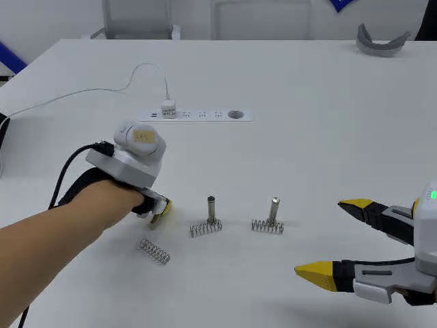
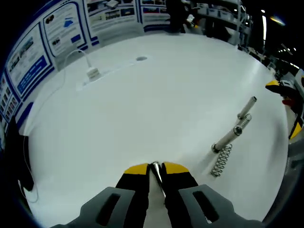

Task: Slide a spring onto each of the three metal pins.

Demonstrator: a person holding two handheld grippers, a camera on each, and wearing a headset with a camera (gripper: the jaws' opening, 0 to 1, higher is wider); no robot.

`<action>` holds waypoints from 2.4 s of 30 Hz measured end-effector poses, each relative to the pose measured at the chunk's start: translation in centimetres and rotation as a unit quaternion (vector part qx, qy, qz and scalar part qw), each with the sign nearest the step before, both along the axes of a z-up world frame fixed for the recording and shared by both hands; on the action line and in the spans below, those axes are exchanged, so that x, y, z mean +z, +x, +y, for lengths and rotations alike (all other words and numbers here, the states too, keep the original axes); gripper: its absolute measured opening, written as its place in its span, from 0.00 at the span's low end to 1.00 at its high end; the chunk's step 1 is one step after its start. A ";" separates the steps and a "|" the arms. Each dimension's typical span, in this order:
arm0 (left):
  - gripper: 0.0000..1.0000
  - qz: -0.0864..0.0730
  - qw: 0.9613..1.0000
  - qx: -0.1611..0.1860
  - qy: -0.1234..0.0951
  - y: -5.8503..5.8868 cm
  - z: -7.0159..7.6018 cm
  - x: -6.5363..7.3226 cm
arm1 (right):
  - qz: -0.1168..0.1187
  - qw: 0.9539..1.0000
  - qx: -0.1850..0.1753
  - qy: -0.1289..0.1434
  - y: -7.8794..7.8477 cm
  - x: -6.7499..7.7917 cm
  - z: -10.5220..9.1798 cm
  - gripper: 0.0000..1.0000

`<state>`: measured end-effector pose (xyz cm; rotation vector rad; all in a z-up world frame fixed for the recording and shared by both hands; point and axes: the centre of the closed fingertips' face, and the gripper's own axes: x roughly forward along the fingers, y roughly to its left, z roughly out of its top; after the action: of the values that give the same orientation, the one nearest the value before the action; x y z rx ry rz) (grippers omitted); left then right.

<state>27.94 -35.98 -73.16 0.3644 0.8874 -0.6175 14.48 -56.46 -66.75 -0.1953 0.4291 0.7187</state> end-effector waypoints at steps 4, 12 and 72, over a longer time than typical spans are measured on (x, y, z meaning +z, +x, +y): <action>0.10 0.006 1.000 0.003 0.014 0.0 0.0 -0.1 | 0.002 1.000 0.004 -0.008 0.0 -0.3 0.1 0.84; 0.08 0.018 0.999 0.020 0.023 0.0 0.1 -0.1 | 0.003 1.000 0.010 -0.010 0.0 -0.3 0.4 0.84; 0.07 -0.040 0.994 0.050 -0.092 -2.3 1.0 4.0 | 0.001 0.999 0.026 -0.021 -0.3 -0.1 1.5 0.83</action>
<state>25.59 -34.96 -69.12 0.1755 0.7601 -0.5823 14.23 -55.01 -66.85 -0.2460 0.4425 0.7618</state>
